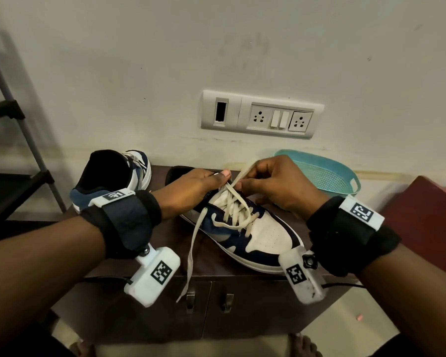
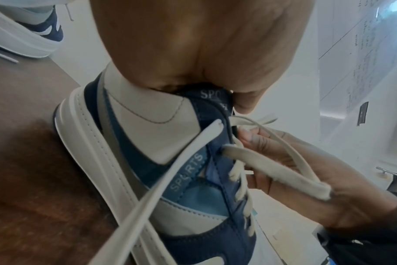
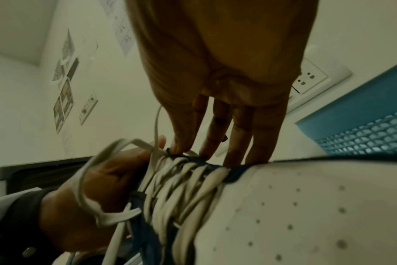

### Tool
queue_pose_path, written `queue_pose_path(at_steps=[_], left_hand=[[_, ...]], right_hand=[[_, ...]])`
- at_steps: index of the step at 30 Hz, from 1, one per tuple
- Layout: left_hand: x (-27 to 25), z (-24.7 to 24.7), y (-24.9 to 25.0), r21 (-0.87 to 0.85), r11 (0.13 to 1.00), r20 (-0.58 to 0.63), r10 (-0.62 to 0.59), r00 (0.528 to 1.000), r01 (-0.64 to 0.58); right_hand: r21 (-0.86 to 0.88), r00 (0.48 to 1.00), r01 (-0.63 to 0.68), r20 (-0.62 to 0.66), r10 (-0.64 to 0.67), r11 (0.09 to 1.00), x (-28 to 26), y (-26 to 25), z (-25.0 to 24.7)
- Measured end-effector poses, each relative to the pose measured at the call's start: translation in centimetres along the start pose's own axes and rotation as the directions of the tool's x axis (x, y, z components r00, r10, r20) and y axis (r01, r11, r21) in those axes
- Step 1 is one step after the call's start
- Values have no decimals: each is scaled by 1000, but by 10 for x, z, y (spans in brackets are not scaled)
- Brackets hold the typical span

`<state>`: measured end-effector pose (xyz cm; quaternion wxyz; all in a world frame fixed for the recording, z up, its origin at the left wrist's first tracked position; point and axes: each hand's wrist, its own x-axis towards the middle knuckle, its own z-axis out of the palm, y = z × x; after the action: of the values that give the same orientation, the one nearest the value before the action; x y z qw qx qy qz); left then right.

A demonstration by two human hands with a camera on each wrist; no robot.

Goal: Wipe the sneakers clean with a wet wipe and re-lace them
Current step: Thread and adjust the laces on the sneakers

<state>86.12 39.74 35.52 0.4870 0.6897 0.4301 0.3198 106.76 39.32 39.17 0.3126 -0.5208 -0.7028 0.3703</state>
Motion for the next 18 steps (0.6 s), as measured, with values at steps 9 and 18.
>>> queue_pose_path(at_steps=[9,18], left_hand=[[2,2,-3,-18,1000,-18,19,1000,-20],[-1,-3,0,-48,998,-13,-41,999,41]], right_hand=[[238,987,-82,-115,112,968,3,-5,13],[149,991,-76,-94,91,986,1,-6,9]])
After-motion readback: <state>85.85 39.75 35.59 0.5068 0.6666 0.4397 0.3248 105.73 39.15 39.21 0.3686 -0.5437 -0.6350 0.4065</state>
